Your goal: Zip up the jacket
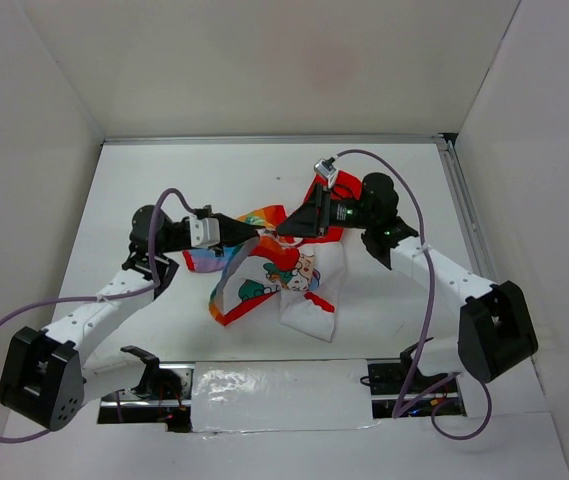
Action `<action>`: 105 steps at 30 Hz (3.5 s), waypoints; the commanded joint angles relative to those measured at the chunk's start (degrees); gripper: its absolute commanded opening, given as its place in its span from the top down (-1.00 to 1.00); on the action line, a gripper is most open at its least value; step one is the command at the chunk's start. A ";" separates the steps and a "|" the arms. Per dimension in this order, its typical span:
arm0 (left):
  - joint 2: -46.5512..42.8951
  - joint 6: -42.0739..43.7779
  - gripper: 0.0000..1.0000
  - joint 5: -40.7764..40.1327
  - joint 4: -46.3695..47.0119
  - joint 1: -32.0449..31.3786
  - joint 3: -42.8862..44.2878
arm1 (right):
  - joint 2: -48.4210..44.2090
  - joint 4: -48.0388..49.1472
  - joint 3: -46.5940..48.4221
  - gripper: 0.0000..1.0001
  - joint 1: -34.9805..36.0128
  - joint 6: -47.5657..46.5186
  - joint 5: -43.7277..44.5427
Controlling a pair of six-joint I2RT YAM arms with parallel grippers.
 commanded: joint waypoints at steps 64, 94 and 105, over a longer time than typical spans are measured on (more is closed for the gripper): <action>-5.47 4.81 1.00 -4.60 -6.38 -3.82 3.36 | -7.14 -33.23 7.69 1.00 14.77 -50.08 50.55; -26.13 -4.94 1.00 -8.38 -19.74 -4.25 -10.97 | 34.69 -36.03 47.75 1.00 -12.29 -47.30 70.43; -24.44 -15.48 -0.99 -16.53 -34.94 -4.78 -5.52 | 21.36 -32.34 37.60 -0.99 -16.41 -39.48 64.63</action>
